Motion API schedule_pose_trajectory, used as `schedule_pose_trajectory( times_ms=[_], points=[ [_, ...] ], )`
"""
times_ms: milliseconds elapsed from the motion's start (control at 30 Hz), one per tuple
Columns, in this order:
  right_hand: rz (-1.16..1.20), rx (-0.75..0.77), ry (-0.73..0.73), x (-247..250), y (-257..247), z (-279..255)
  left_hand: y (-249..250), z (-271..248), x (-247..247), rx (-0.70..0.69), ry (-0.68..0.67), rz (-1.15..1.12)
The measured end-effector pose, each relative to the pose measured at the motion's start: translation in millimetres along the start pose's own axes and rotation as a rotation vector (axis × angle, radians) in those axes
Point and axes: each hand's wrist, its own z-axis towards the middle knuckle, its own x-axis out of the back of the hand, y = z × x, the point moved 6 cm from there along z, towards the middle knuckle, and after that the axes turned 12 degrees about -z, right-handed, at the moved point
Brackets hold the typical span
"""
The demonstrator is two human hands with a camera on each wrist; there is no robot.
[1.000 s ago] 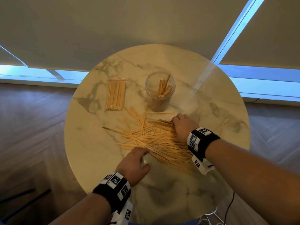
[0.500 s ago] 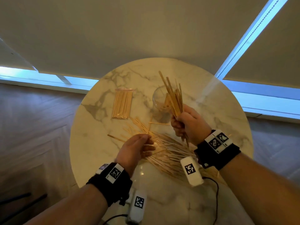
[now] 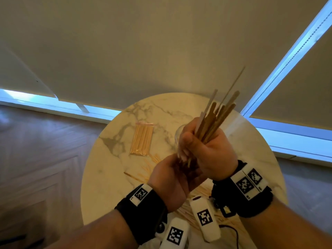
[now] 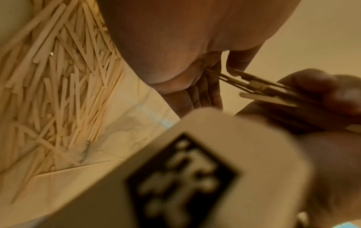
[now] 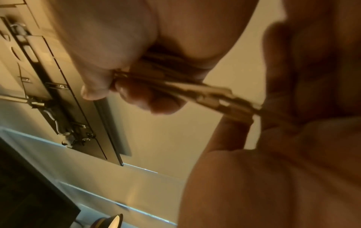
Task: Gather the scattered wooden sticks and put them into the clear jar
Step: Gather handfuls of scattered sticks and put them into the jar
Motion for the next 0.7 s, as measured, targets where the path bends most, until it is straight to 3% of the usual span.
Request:
schedule_pose_trajectory(
  times_ms=[367, 567, 700],
  points=[
    [-0.096, -0.021, 0.024, -4, 8, -3, 14, 13, 6, -0.103, -0.081, -0.069],
    [-0.079, -0.017, 0.051, -3, 9, -2, 10, 14, 9, -0.018, -0.091, -0.051],
    [-0.167, -0.043, 0.004, -2, 13, -2, 13, 13, 8, -0.084, -0.073, -0.085]
  ],
)
